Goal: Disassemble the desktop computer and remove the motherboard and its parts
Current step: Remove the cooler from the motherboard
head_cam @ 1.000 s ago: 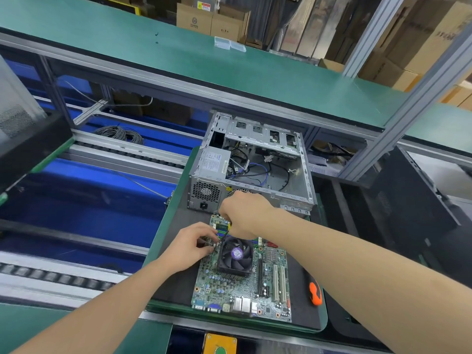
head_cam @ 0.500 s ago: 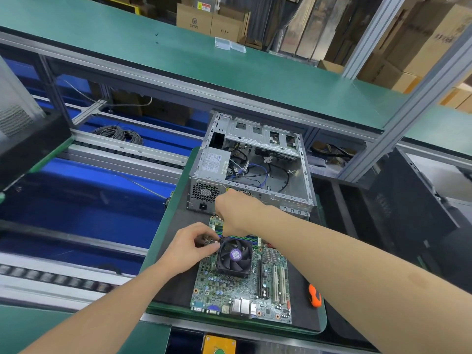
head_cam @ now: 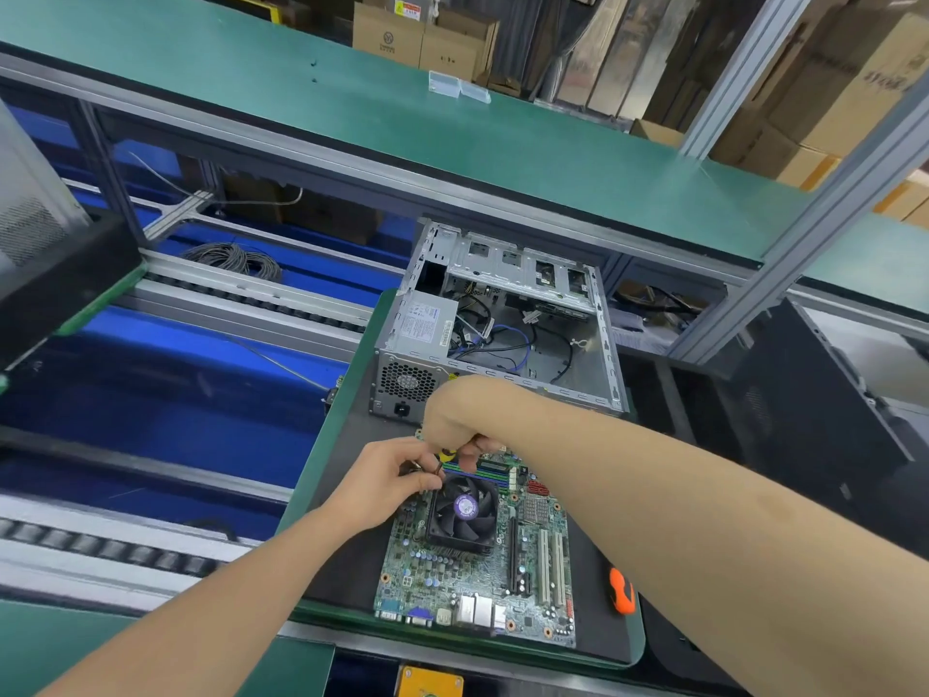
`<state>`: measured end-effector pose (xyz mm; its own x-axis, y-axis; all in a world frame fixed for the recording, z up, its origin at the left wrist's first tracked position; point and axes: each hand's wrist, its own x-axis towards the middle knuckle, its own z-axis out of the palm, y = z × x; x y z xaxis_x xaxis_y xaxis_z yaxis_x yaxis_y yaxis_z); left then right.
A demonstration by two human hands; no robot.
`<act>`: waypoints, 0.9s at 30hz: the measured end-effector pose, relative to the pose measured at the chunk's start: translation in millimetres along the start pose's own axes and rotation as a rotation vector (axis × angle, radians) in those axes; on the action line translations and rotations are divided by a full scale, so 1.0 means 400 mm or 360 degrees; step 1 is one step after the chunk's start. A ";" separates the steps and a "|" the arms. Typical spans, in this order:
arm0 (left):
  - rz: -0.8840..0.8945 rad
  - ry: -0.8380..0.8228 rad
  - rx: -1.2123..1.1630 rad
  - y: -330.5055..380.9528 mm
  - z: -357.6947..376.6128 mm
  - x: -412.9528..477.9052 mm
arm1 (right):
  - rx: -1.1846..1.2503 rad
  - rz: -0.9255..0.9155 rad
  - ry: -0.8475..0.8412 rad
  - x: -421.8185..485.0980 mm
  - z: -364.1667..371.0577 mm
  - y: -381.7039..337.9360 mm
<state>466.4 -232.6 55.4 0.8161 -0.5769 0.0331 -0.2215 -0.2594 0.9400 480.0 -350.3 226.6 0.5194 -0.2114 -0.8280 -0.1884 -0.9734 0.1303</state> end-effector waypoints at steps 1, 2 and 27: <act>-0.0018 -0.0014 -0.0055 -0.003 -0.003 0.002 | -0.0044 -0.0026 0.0004 0.007 -0.003 -0.003; -0.0041 -0.0033 -0.0098 -0.006 -0.006 0.004 | -0.0133 -0.0070 0.0044 0.012 -0.007 -0.006; -0.0037 -0.0504 -0.0227 0.006 -0.047 0.039 | -0.0956 -0.0623 0.0939 -0.084 0.022 0.009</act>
<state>488.7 -227.9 64.6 0.6088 -0.7898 -0.0750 -0.1099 -0.1776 0.9780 454.6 -345.9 249.9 0.8257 0.2917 -0.4828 0.4677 -0.8326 0.2968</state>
